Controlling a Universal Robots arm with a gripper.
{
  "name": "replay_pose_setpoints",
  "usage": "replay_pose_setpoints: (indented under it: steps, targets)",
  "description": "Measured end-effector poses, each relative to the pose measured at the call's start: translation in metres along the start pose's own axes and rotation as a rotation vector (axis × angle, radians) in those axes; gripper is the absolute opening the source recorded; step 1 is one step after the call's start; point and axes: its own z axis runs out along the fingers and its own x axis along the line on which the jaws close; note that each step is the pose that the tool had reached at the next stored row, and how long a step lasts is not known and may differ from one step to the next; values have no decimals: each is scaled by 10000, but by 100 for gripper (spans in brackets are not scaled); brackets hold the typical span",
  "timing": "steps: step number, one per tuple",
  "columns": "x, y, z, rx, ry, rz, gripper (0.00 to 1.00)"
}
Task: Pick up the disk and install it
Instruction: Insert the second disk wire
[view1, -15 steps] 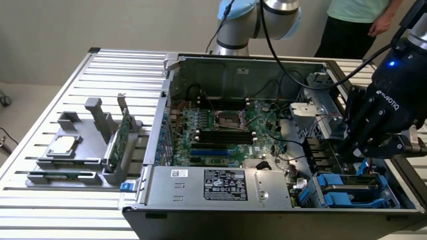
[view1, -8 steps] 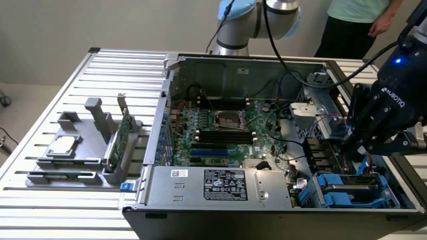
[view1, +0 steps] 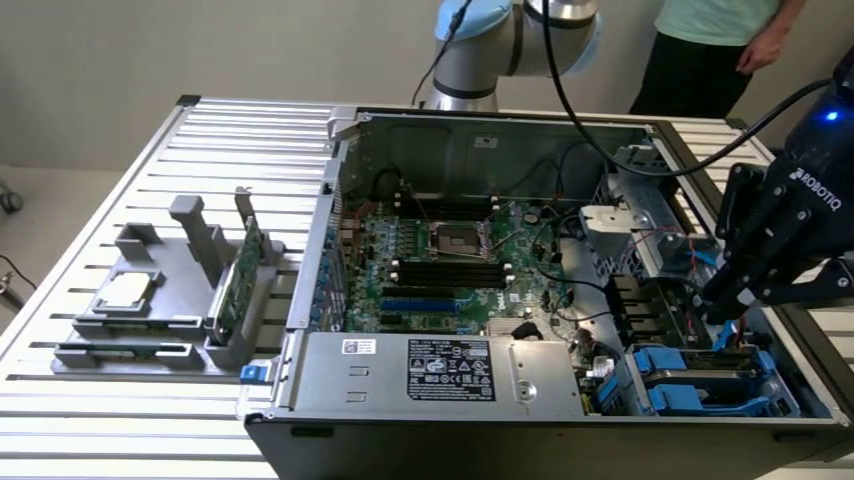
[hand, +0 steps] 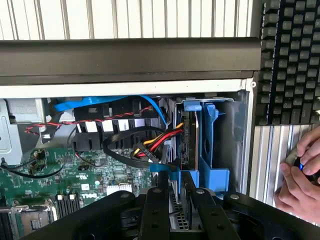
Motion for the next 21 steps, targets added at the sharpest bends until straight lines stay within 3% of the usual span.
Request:
replay_pose_setpoints:
  steps: [4, 17, 21]
  targets:
    - [1, 21, -3, 45, 6, -6, 25]
    - [-12, -10, 9, 37, 35, -143, 25]
    - [-10, -8, 37, 36, 70, -174, 25]
